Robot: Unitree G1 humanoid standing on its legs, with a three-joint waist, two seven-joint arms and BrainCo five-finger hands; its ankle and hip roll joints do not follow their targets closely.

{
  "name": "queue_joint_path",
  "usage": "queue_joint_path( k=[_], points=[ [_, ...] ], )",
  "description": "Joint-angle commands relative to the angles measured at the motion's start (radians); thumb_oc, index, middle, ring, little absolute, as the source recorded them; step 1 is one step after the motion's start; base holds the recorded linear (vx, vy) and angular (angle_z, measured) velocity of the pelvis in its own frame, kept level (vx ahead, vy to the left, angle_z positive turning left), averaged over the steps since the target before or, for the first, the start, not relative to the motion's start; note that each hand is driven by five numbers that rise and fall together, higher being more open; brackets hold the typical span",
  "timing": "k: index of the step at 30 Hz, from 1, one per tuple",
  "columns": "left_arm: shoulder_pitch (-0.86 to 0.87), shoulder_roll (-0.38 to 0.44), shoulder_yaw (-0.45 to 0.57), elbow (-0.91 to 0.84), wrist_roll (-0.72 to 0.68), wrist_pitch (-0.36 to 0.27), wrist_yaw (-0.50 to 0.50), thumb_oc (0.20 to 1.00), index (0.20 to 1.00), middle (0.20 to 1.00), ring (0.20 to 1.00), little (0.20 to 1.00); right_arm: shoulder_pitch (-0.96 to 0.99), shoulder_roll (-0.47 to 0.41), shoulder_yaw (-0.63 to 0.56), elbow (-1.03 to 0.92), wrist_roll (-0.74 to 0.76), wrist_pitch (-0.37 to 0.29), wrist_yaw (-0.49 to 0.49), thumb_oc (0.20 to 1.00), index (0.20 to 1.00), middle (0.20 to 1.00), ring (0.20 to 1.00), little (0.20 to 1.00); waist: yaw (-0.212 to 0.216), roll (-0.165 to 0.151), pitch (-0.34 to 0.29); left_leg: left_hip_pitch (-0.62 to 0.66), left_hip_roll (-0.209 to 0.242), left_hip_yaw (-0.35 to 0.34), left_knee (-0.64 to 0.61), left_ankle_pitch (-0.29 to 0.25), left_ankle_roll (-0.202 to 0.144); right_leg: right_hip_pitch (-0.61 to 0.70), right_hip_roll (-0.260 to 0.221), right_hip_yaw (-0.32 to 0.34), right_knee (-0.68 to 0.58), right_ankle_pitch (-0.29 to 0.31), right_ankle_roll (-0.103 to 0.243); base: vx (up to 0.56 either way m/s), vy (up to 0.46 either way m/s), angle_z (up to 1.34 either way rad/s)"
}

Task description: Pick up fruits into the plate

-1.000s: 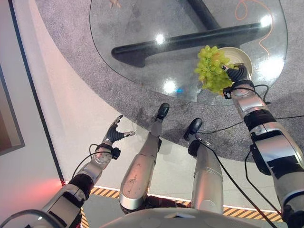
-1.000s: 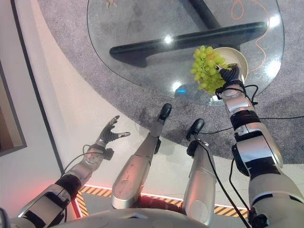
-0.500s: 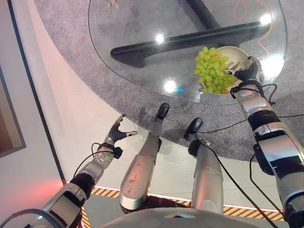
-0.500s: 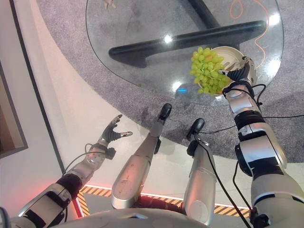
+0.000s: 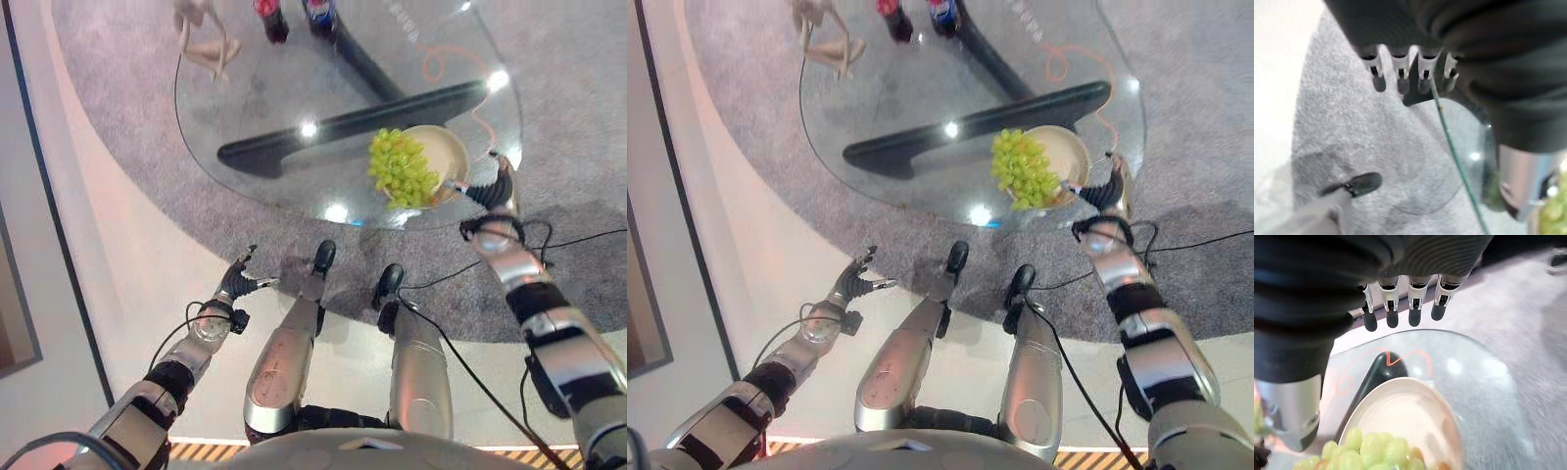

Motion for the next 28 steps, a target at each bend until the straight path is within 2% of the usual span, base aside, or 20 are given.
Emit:
queue_joint_path(
  k=[1,4,11,16,20,22,28],
  points=[
    [0.070,-0.023,0.048,0.042,-0.030,0.007,-0.076,1.000,1.000,1.000,1.000,1.000,0.121,0.003,-0.022,-0.023,0.060,-0.125,0.102,1.000,1.000,1.000,1.000,1.000,-0.012,-0.043,-0.080,0.067,-0.012,0.121,0.144,-0.255,0.026,0.081,0.030,0.046,-0.143,0.059,0.051,0.14,-0.049,-0.19],
    [0.121,-0.044,0.080,0.092,-0.035,0.024,-0.137,1.000,1.000,1.000,1.000,1.000,0.243,0.063,-0.044,0.062,0.103,-0.172,0.236,1.000,1.000,1.000,1.000,1.000,-0.033,-0.057,-0.155,0.144,-0.004,0.131,0.101,-0.255,0.027,0.166,0.033,0.063,-0.188,0.058,0.050,0.15,-0.054,-0.16],
    [0.199,-0.116,0.134,0.245,-0.019,0.072,-0.202,1.000,1.000,1.000,1.000,1.000,0.421,0.213,-0.109,0.343,0.198,-0.219,0.438,1.000,1.000,1.000,1.000,1.000,-0.075,-0.071,-0.305,0.292,0.000,0.152,0.028,-0.268,0.044,0.305,0.062,0.113,-0.232,0.039,0.040,0.18,-0.036,-0.11],
    [0.238,-0.154,0.170,0.337,0.043,0.155,-0.246,1.000,1.000,1.000,1.000,1.000,0.484,0.282,-0.152,0.487,0.231,-0.188,0.544,1.000,1.000,1.000,1.000,1.000,-0.110,-0.061,-0.368,0.375,0.001,0.178,-0.021,-0.279,0.057,0.370,0.082,0.150,-0.255,0.027,0.032,0.08,0.015,-0.13],
    [0.251,-0.165,0.189,0.371,0.054,0.210,-0.279,1.000,1.000,1.000,1.000,1.000,0.506,0.304,-0.159,0.525,0.233,-0.165,0.563,1.000,1.000,1.000,1.000,1.000,-0.128,-0.054,-0.388,0.407,0.004,0.194,-0.047,-0.280,0.060,0.392,0.091,0.169,-0.268,0.024,0.031,0.02,0.020,-0.18],
    [0.263,-0.175,0.204,0.390,0.047,0.244,-0.302,1.000,1.000,1.000,1.000,1.000,0.519,0.313,-0.174,0.553,0.232,-0.122,0.552,1.000,1.000,1.000,1.000,1.000,-0.142,-0.047,-0.404,0.432,0.009,0.208,-0.068,-0.282,0.063,0.410,0.098,0.186,-0.281,0.025,0.031,0.02,0.024,-0.27],
    [0.265,-0.182,0.217,0.402,0.030,0.280,-0.296,1.000,1.000,1.000,1.000,1.000,0.513,0.319,-0.154,0.561,0.189,-0.128,0.559,1.000,1.000,1.000,1.000,1.000,-0.146,-0.046,-0.428,0.451,0.012,0.214,-0.081,-0.288,0.064,0.432,0.102,0.206,-0.310,0.032,0.031,0.00,-0.002,-0.24]
  ],
)
